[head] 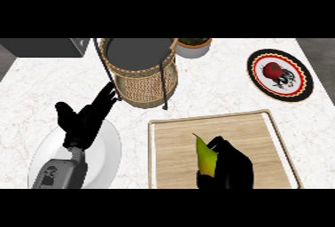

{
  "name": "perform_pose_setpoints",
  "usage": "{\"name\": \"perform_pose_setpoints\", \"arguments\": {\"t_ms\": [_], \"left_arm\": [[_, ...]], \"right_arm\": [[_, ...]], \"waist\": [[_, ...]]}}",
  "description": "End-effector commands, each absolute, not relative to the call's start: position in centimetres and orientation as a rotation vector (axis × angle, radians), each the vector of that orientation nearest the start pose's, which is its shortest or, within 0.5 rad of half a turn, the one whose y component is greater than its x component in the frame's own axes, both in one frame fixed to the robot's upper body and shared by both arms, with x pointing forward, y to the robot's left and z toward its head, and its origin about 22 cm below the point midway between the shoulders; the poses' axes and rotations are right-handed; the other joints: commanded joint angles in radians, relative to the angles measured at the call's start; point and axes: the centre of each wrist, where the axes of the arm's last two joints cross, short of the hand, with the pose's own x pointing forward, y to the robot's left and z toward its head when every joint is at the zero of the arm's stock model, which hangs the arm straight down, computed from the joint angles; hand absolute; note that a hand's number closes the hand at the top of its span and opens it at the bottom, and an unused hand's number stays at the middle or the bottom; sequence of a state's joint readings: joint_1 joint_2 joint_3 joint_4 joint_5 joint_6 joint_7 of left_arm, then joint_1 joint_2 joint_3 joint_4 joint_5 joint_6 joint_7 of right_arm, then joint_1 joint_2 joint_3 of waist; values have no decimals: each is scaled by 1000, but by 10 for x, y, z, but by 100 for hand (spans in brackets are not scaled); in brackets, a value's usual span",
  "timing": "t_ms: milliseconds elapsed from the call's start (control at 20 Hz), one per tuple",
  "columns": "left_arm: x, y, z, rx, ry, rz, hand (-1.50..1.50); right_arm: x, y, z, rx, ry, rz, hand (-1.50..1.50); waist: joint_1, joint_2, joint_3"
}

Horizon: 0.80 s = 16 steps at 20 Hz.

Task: Pick the pear from the tray and place it in the tiered basket

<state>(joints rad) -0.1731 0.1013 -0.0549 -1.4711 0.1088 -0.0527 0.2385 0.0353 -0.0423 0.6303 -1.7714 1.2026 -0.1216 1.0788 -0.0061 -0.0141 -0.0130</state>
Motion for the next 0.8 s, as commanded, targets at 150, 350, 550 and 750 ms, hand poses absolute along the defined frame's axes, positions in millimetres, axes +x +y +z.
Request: {"name": "perform_pose_setpoints", "arguments": {"t_ms": [150,350,550,750], "left_arm": [[281,222,19,-105,-1390,-135,0],[279,234,19,-82,-1382,-120,0],[278,224,20,-120,-1372,-148,0],[283,235,25,-105,-1368,-147,0]], "right_arm": [[142,-61,108,-958,-1157,332,150],[133,-59,140,-1081,-1294,280,150],[122,-54,156,-1161,-1370,315,150],[127,-62,178,-1183,-1437,299,150]], "waist": [[-6,0,10],[-2,-1,8],[2,0,8],[10,1,7]]}}
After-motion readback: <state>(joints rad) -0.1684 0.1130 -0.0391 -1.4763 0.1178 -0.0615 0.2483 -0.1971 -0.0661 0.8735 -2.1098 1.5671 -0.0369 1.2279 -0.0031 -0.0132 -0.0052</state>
